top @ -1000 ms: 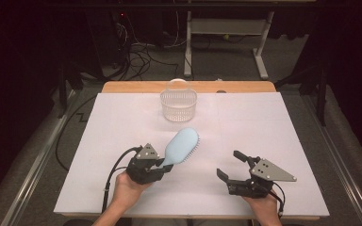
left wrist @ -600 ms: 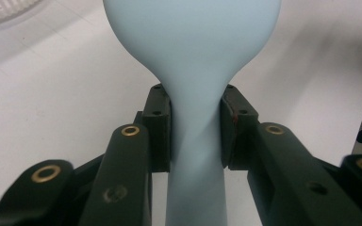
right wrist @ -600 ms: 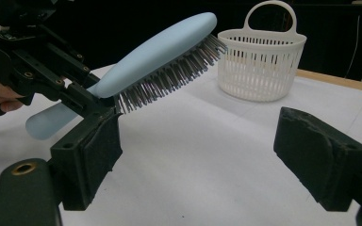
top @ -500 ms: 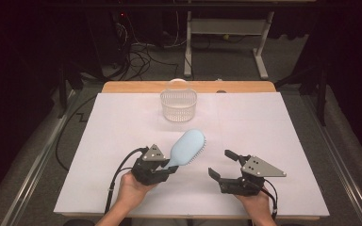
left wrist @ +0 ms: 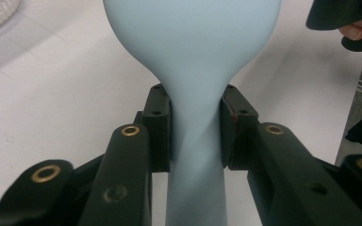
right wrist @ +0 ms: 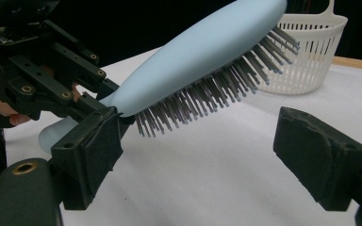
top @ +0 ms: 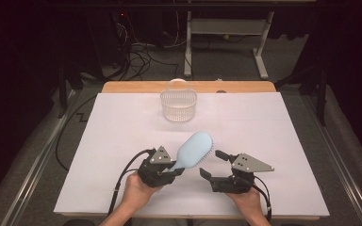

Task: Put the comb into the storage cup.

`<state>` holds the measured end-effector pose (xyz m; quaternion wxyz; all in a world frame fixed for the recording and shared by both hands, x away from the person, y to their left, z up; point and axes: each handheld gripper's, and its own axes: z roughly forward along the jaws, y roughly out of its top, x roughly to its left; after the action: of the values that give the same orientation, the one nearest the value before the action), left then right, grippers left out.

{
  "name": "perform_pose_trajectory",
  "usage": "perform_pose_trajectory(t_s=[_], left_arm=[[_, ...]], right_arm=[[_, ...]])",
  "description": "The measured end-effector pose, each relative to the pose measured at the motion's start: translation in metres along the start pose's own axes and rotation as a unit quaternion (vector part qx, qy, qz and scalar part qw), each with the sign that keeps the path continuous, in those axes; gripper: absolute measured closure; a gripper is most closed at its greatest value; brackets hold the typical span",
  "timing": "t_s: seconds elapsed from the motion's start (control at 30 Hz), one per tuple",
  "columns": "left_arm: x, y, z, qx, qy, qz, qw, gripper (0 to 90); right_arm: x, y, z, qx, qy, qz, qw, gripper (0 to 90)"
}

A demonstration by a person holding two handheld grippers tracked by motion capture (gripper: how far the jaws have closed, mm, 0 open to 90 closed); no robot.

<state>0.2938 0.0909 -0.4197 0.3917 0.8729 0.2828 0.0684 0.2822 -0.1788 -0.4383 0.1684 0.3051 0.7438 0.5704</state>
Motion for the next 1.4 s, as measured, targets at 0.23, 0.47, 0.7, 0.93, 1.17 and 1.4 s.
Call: perform_pose_trajectory(t_s=[0.23,0.47,0.7,0.93,1.17,1.4], left_arm=[[-0.006,0.002,0.003,0.000,-0.005,0.008,1.0000,67.6],[-0.010,0.003,0.007,0.004,-0.001,0.016,0.9999,67.6],[-0.014,0.004,0.009,0.008,0.001,0.025,0.9996,67.6],[-0.019,0.006,0.010,0.008,-0.001,0.035,0.9994,67.6],[-0.021,0.007,0.009,0.006,0.001,0.037,0.9993,67.7],[-0.022,0.009,0.006,0.002,0.007,0.040,0.9992,67.7]], right_arm=[[-0.001,0.001,0.005,0.003,0.005,0.016,0.9999,16.5],[0.000,0.002,0.009,0.001,0.016,0.029,0.9995,16.0],[-0.001,0.004,0.013,0.003,0.026,0.042,0.9988,15.5],[-0.003,0.008,0.015,0.006,0.035,0.049,0.9982,16.2],[-0.003,0.012,0.015,0.016,0.046,0.052,0.9974,20.7],[-0.002,0.015,0.014,0.015,0.059,0.061,0.9963,26.6]])
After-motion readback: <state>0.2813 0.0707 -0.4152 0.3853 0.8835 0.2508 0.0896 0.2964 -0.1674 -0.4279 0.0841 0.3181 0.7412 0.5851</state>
